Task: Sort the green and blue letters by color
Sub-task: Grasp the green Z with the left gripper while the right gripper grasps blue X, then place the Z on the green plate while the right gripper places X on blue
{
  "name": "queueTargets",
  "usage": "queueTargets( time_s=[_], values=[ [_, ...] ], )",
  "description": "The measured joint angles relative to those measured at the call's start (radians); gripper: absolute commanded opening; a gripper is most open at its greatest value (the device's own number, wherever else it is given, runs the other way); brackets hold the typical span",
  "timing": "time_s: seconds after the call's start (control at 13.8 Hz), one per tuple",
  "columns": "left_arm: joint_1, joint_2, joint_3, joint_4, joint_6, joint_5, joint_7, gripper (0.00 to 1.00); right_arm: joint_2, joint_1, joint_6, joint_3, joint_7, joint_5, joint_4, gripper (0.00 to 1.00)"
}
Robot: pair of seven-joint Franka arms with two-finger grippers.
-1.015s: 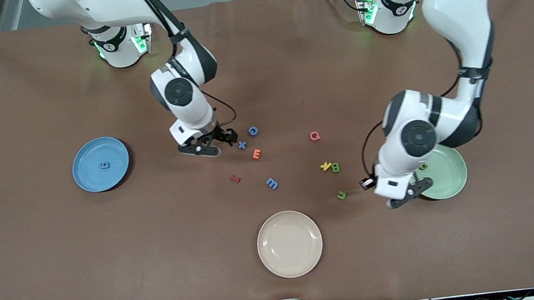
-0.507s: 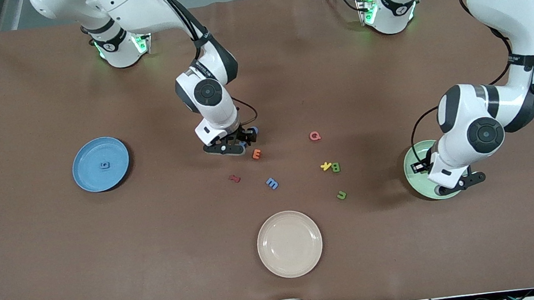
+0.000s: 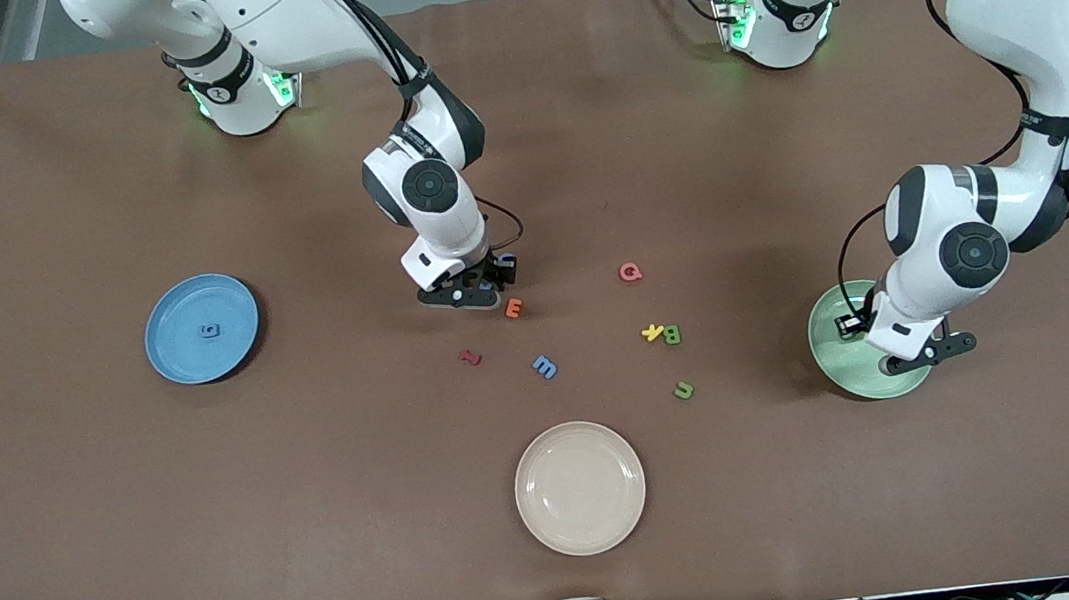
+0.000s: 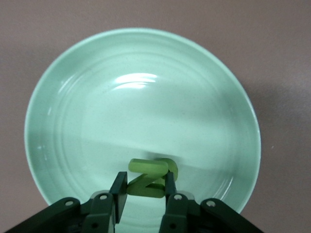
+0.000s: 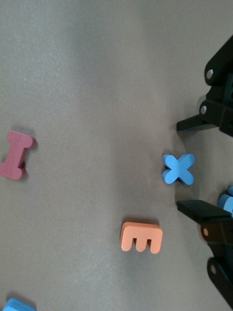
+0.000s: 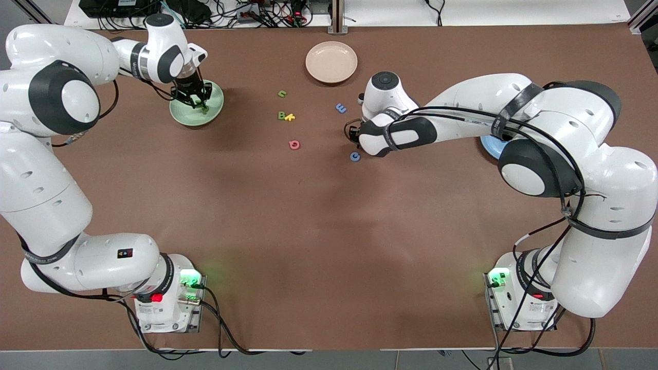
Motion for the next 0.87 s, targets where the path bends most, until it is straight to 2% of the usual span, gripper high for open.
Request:
queueTargets(
  time_s=[0.14,0.29,0.51,0.58,0.72,0.8,0.87],
  values=[
    [0.0,0.001,-0.004,-0.007,0.008,0.0,0.0,0.02,0.002,0.0,-0.001,-0.001,0.0,-0.003,0.004,0.5],
    [0.0,0.001,-0.006,-0.007,0.009,0.0,0.0,0.04,0.003,0.0,-0.007,-0.002,0.0,-0.007,0.009,0.34],
    [0.0,0.003,-0.006,-0.008,0.009,0.0,-0.001,0.26,0.0,0.001,-0.017,-0.007,0.0,-0.015,0.012,0.02],
    [-0.001,0.005,-0.007,-0.008,0.009,0.0,-0.002,0.37,0.002,0.001,-0.016,-0.007,0.0,-0.015,0.014,0.0],
    [-0.001,0.01,-0.009,-0.008,0.011,0.0,-0.004,0.84,0.003,0.001,-0.017,-0.008,0.012,-0.015,0.017,0.0],
    [-0.002,0.011,-0.009,-0.008,0.013,0.0,-0.004,1.0,0.003,0.001,-0.024,-0.011,0.018,-0.015,0.018,0.0],
    [-0.002,0.011,-0.01,-0.006,0.015,0.0,-0.004,1.0,0.003,0.001,-0.053,-0.022,0.018,-0.016,0.024,0.0]
  ],
)
